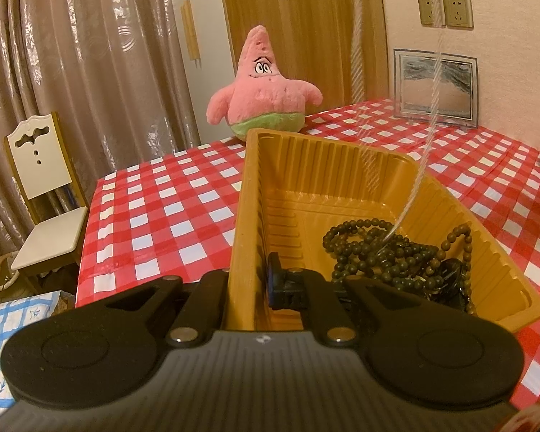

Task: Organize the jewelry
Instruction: 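Lower the pearl necklace into the tray and open the right gripper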

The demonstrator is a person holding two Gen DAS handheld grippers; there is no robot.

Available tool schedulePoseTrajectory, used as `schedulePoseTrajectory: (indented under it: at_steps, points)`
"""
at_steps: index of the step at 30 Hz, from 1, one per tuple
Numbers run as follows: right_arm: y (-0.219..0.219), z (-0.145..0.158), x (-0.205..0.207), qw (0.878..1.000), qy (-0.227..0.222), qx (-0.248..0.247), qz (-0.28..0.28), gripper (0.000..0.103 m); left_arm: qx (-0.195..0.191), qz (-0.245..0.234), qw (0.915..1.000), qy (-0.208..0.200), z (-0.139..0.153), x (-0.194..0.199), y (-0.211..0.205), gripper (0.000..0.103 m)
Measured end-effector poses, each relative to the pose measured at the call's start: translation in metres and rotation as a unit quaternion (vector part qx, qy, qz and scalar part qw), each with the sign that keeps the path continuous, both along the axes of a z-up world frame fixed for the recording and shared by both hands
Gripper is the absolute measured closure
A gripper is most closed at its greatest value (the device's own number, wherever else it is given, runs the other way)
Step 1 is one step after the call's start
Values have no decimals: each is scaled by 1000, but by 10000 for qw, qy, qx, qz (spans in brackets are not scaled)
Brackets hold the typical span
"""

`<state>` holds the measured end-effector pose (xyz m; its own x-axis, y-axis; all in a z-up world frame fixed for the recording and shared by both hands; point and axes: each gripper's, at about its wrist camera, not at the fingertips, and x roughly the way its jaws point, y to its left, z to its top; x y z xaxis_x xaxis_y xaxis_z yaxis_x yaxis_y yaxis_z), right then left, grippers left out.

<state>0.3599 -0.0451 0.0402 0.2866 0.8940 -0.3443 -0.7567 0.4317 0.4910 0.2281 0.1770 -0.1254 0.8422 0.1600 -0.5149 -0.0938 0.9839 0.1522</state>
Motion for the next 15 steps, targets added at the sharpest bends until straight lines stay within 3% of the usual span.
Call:
schedulePoseTrajectory:
  at_steps: [3, 8, 15]
  points:
    - [16, -30, 13, 9991, 407, -107, 4, 101, -5, 1, 10000, 1, 0, 0, 0, 98]
    - [30, -72, 27, 9965, 662, -506, -65, 101, -20, 19, 10000, 21, 0, 1, 0, 98]
    - [26, -91, 35, 9940, 746, -751, -268, 100, -25, 21, 10000, 27, 1, 1, 0, 98]
